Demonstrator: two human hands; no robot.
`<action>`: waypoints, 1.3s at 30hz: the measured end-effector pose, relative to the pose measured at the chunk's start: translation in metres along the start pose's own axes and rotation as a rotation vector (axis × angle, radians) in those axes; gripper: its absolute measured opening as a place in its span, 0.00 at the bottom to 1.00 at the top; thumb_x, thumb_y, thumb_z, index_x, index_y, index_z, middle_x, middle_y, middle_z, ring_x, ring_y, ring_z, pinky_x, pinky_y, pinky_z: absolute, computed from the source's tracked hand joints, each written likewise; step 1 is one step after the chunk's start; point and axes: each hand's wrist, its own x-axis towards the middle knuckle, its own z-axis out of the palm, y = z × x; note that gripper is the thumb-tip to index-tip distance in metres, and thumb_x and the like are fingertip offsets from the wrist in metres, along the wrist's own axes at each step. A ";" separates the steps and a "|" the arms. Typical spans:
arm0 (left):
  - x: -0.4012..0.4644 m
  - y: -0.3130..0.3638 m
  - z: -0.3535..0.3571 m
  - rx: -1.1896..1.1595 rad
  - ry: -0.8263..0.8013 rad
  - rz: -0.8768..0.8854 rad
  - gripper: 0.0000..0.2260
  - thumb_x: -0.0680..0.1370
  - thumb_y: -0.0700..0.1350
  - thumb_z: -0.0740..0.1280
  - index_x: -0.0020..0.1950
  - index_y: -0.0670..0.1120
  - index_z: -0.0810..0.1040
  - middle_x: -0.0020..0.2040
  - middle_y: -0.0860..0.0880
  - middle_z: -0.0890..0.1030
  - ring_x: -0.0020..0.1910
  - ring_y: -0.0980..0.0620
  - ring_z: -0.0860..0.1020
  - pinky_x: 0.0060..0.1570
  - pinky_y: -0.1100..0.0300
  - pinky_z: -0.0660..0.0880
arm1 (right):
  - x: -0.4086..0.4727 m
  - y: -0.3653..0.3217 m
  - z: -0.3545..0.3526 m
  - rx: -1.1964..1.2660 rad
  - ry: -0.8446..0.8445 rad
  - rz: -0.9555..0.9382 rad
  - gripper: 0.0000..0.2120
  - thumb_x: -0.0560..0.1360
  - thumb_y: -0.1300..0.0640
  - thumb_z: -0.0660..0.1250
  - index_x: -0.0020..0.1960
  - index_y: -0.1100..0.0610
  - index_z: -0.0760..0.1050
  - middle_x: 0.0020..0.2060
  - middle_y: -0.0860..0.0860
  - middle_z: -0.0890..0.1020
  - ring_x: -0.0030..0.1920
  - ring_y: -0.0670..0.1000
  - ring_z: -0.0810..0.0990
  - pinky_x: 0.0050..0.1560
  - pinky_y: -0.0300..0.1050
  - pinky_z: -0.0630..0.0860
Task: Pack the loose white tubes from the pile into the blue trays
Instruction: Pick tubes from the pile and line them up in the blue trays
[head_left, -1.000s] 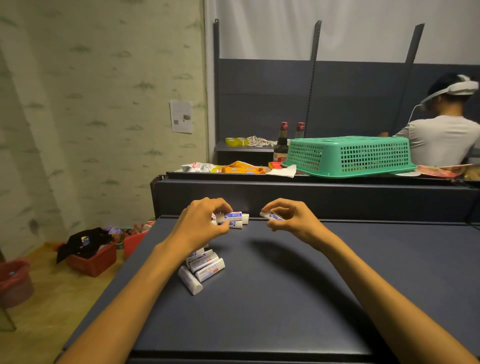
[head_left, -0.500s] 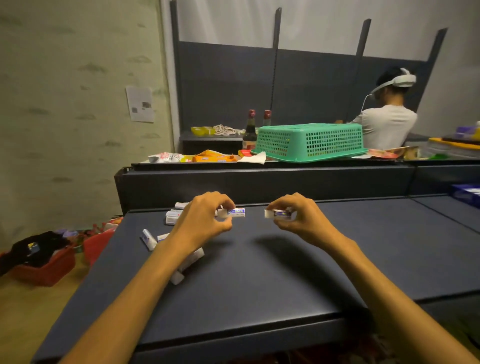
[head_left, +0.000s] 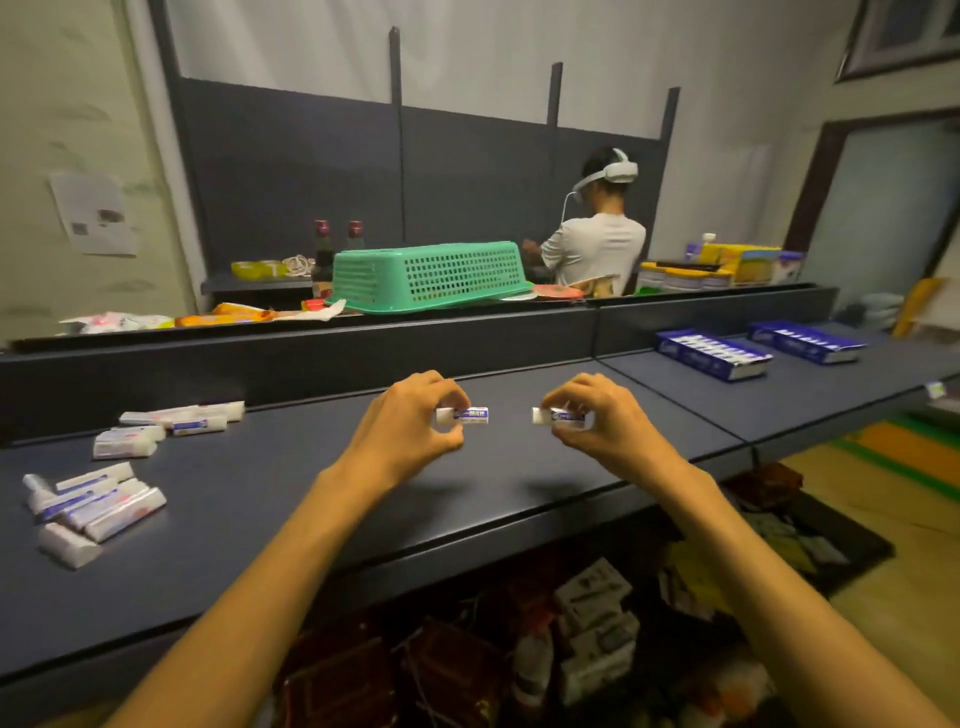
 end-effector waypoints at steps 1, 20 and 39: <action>0.006 0.018 0.012 -0.011 -0.004 0.009 0.09 0.68 0.43 0.72 0.47 0.49 0.81 0.45 0.52 0.80 0.41 0.50 0.77 0.42 0.50 0.77 | -0.012 0.012 -0.015 -0.005 -0.002 0.012 0.13 0.70 0.63 0.75 0.54 0.54 0.80 0.47 0.48 0.77 0.46 0.49 0.76 0.46 0.44 0.76; 0.151 0.267 0.243 -0.118 -0.138 0.193 0.10 0.71 0.46 0.74 0.51 0.49 0.80 0.49 0.51 0.79 0.46 0.52 0.77 0.44 0.53 0.78 | -0.186 0.265 -0.217 -0.202 0.081 0.311 0.11 0.72 0.62 0.73 0.54 0.55 0.80 0.49 0.49 0.78 0.49 0.47 0.73 0.45 0.31 0.66; 0.367 0.342 0.455 -0.136 -0.113 0.201 0.10 0.70 0.47 0.74 0.51 0.52 0.80 0.49 0.54 0.79 0.47 0.53 0.76 0.43 0.51 0.78 | -0.135 0.547 -0.302 -0.224 0.045 0.392 0.12 0.74 0.59 0.72 0.57 0.51 0.78 0.52 0.46 0.76 0.53 0.45 0.72 0.48 0.32 0.68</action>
